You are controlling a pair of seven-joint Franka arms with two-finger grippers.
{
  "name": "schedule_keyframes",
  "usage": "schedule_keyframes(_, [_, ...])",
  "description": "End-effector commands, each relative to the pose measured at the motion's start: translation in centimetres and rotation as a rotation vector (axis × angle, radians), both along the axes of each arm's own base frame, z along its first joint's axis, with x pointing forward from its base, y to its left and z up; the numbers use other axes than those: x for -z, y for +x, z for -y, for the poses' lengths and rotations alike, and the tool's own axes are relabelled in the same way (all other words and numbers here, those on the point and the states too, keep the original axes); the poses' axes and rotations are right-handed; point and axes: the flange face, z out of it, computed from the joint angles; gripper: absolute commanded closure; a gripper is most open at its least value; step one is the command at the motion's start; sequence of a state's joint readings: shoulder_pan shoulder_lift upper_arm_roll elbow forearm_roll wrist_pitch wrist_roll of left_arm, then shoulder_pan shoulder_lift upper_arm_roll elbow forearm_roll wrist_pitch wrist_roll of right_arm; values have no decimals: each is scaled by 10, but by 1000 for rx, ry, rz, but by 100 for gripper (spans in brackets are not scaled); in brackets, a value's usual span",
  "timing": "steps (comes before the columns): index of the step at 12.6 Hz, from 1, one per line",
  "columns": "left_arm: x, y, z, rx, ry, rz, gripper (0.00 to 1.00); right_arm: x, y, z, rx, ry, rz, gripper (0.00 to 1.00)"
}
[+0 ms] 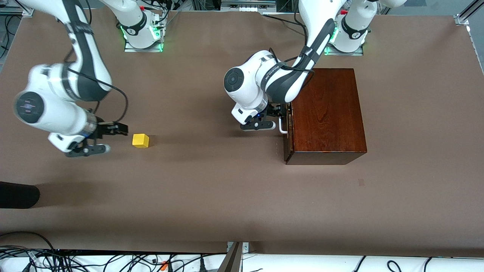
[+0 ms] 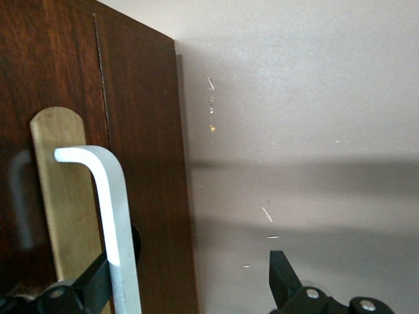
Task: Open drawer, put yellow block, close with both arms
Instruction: 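Pull the drawer open with the left gripper while the right gripper reaches the cube, then grasp the yellow cube with the right gripper while the left gripper releases the handle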
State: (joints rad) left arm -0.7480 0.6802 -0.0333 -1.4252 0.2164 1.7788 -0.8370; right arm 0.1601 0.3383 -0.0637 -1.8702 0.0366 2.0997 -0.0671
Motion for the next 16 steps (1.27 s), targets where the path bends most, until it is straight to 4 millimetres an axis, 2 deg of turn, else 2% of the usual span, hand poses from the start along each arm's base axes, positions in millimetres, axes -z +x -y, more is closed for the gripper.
schedule_keyframes(1, [-2,-12,33,-55,-150,-50,0,49,-20,-9,3,27,48,0])
schedule_keyframes(2, [-8,-12,37,-66,-176,-55,0,66,-24,-8,15,33,49,0])
schedule_keyframes(7, [-27,-13,56,-130,-291,-80,0,114,-41,-5,37,34,38,0])
schedule_keyframes(10, [-34,-20,67,-145,-317,-79,0,129,-46,-5,66,51,26,2])
schedule_keyframes(11, [-35,-23,70,-151,-324,-83,0,132,-46,-5,65,50,21,6])
schedule_keyframes(12, [-35,-24,72,-155,-328,-88,0,132,-46,-5,65,50,21,14])
schedule_keyframes(14, [-36,-25,75,-150,-344,-72,0,130,-44,-6,61,51,24,46])
schedule_keyframes(16, [-33,-26,78,-148,-346,-71,0,128,-42,-5,56,53,26,72])
